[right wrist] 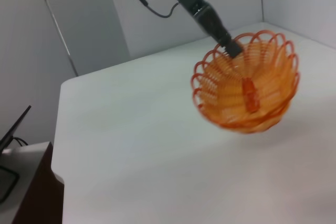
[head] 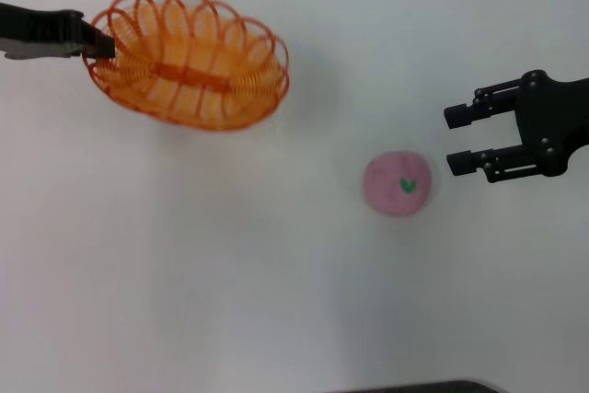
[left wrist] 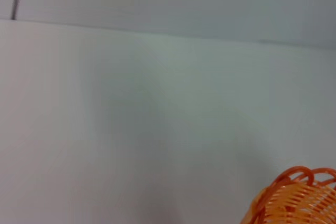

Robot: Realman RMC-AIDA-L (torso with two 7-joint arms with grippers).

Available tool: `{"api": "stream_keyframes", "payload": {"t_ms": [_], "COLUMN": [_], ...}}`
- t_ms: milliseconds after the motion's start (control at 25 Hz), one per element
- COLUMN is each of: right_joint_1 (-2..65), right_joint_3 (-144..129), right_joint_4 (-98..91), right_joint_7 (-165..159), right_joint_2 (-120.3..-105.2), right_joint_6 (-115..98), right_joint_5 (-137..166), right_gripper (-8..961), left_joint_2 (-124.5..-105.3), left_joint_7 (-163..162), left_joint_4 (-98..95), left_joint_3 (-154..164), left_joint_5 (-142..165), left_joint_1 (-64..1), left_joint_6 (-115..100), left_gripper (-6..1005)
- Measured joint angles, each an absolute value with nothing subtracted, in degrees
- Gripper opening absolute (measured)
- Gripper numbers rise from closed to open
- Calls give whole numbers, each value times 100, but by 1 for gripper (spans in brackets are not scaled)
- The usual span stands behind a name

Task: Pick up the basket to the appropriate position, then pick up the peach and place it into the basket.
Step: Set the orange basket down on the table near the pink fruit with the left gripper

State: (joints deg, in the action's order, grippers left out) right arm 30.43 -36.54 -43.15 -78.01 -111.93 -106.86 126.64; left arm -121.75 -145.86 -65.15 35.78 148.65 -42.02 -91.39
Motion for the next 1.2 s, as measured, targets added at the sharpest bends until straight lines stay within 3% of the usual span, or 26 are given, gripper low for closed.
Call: {"api": "stream_keyframes", "payload": {"t_ms": [400, 1200], "right_joint_1": [3033, 2933], "right_joint_3": [-3610, -3603], "right_joint_4": [-4316, -4315], "right_joint_7": [-7258, -6986], "right_joint_2": [-11134, -11143], "right_joint_6": [-10643, -10667], "right_joint_5": [12656, 12658], "right_gripper": [644, 644], "left_joint_2": [-12427, -12446], "left_joint_7": [-15635, -16321], "left_joint_4": [-6329, -5915], "left_joint_3": [3666, 4981], "left_joint_5": [14702, 14489], "left_joint_1": [-3845, -3420], "left_joint_6": [-8176, -7367], "left_gripper": [63, 72]}}
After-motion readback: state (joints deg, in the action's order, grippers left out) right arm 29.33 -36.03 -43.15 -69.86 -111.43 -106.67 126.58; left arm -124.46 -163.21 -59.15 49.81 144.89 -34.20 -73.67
